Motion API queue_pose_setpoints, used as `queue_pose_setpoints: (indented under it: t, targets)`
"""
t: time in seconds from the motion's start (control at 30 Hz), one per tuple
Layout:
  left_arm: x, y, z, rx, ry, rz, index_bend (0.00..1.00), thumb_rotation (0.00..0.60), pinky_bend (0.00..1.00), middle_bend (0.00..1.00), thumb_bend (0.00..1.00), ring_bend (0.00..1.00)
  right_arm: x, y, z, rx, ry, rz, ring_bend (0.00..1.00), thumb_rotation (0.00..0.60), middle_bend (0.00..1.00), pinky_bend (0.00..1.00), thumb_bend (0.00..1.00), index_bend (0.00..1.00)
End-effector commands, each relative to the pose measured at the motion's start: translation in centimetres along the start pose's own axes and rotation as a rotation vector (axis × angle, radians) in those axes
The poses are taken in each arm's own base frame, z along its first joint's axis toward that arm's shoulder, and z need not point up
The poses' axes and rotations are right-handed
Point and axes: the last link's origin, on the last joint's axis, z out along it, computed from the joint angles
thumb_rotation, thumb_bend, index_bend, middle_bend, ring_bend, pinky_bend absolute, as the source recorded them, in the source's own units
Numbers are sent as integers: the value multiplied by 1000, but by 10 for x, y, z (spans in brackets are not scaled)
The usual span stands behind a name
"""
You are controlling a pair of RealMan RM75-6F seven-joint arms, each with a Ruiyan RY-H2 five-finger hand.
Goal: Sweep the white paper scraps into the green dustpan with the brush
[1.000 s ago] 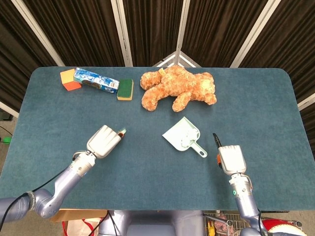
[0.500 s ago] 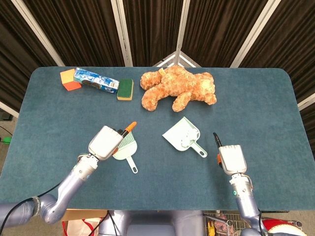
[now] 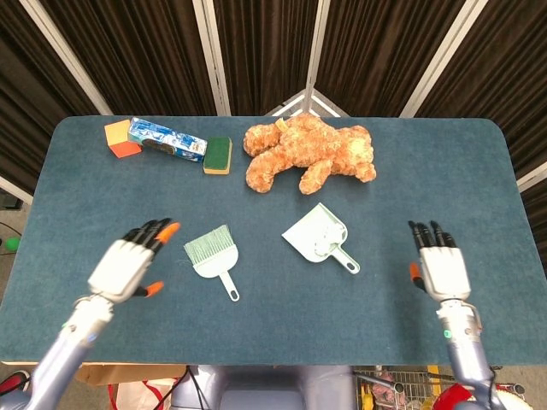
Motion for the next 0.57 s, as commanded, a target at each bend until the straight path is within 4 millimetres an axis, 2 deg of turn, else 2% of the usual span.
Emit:
queue_pose_setpoints:
  t: [0.03, 0.1, 0.13, 0.27, 0.43, 0.57]
  targets:
    - [-2, -33, -60, 73, -14, -60, 0, 600, 9, 0, 7, 0, 13, 21, -32, -3, -1, 88, 0, 600, 0, 22, 265, 0]
    - [-5, -43, -77, 91, 1, -71, 0, 600, 0, 0, 3, 0, 15, 23, -49, 17, -14, 119, 0, 600, 0, 6, 259, 0]
    - [-8, -49, -89, 103, 10, -81, 0, 600, 0, 0, 1, 0, 16, 32, -62, 18, -20, 117, 0, 600, 0, 0, 257, 0]
    - [-19, -62, -120, 130, 17, -78, 0, 600, 0, 0, 0, 0, 17, 43, -97, 93, -25, 87, 0, 600, 0, 0, 256, 0]
    - [-29, -77, -141, 161, -1, -7, 0, 600, 0, 0, 0, 0, 12, 60, -118, 106, -1, 29, 0, 600, 0, 0, 257, 0]
    - [-28, -82, -149, 170, 19, -2, 0, 600, 0, 0, 0, 0, 13, 65, -122, 98, 6, 44, 0, 600, 0, 0, 256, 0]
